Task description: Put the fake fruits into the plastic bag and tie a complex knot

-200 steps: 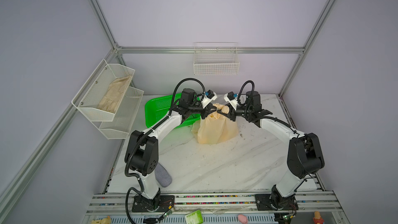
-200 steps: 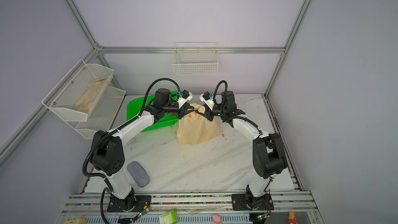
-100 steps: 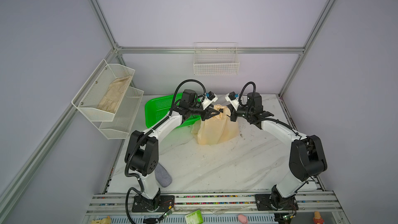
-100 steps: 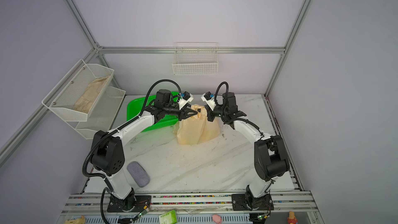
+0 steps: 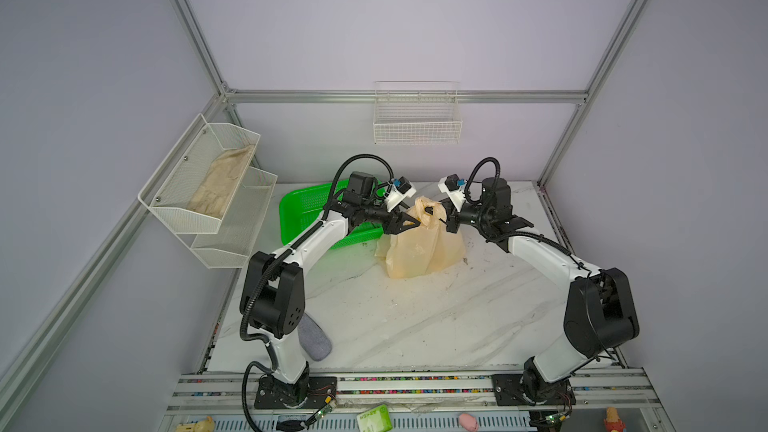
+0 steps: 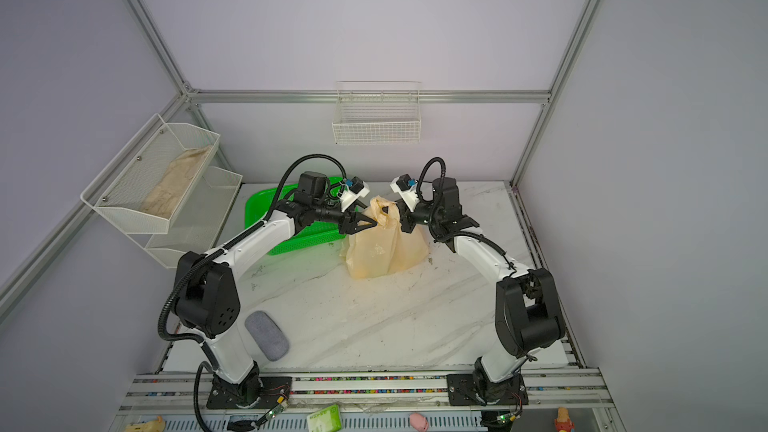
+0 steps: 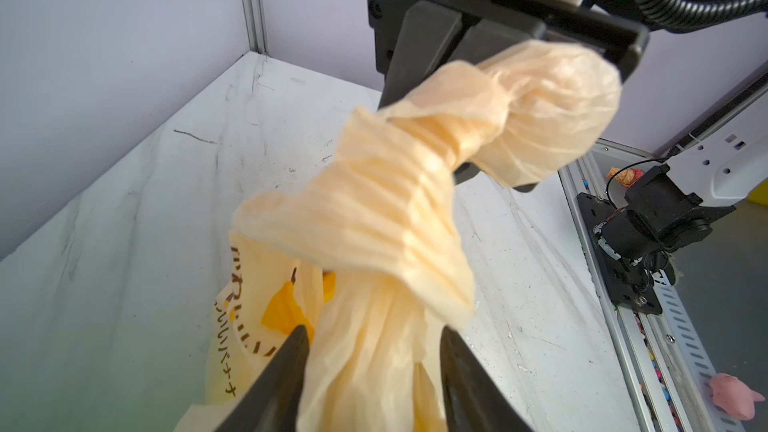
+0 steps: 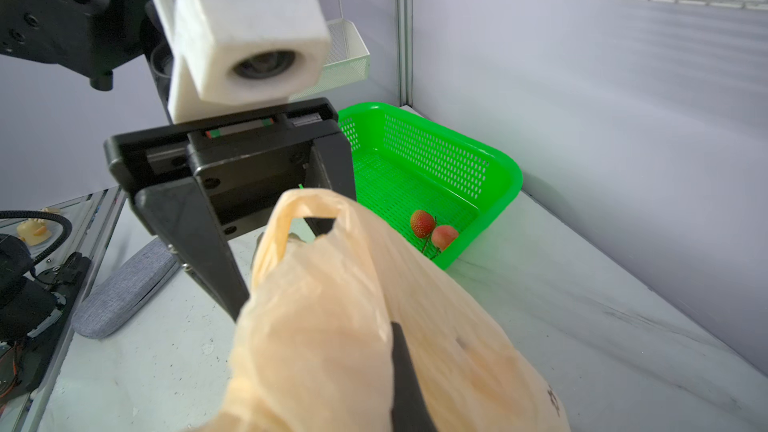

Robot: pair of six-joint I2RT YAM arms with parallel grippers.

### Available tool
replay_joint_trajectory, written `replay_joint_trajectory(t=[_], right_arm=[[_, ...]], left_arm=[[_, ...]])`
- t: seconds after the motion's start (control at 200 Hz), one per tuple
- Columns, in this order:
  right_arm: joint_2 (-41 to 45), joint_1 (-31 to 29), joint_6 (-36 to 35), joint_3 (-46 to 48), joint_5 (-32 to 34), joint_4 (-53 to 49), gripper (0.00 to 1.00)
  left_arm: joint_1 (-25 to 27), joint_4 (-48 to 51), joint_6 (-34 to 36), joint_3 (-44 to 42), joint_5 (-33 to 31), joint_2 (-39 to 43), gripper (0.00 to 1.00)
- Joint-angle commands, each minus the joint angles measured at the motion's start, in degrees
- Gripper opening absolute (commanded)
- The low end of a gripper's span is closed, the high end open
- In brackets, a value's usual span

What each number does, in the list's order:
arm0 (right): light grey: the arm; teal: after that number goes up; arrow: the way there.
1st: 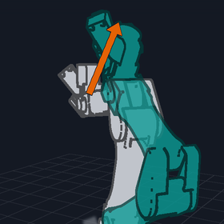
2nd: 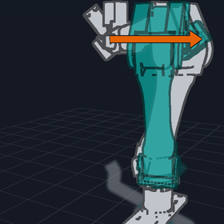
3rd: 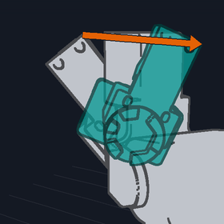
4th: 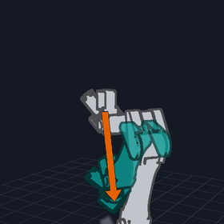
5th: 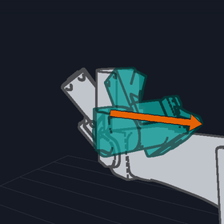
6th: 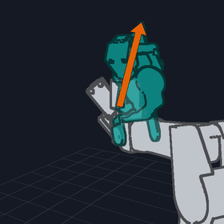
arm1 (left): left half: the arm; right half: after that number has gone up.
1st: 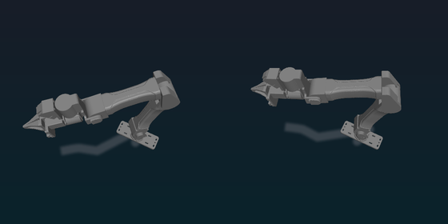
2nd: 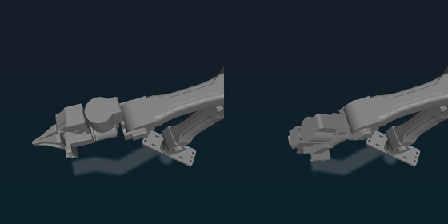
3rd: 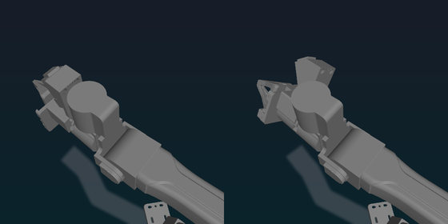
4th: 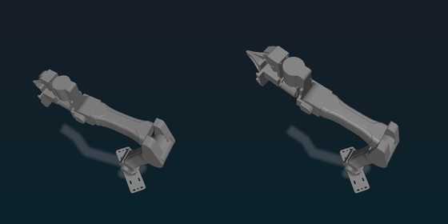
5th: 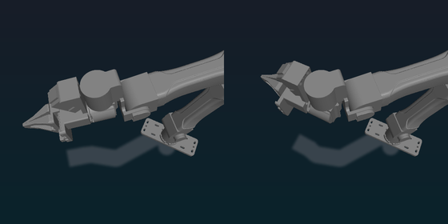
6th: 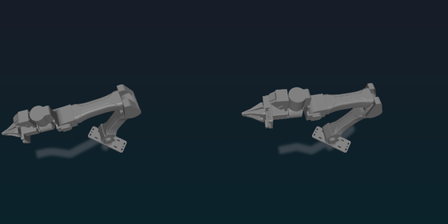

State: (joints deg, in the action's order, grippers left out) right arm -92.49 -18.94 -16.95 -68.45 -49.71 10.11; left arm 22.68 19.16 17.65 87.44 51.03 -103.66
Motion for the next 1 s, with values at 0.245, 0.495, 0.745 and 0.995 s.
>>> replay_joint_trajectory(t=[0.245,0.495,0.745,0.995], right_arm=[[1.09,-0.55,0.87,0.26,-2.15,3.25,0.00],[1.87,-0.64,-4.61,-0.89,7.74,-3.64,0.00],[3.56,-1.10,-7.06,0.06,16.01,-5.99,0.00],[4.04,-4.31,-3.90,2.00,24.24,-1.93,0.00]], left_arm=[[0.94,0.08,0.43,7.74,-1.45,-1.70,0.39],[1.21,-0.60,-1.93,6.12,-5.92,0.02,0.00],[1.23,-2.21,-7.53,0.55,-12.63,3.63,0.00],[1.23,-4.74,-10.48,-3.95,-7.19,4.95,0.00]])
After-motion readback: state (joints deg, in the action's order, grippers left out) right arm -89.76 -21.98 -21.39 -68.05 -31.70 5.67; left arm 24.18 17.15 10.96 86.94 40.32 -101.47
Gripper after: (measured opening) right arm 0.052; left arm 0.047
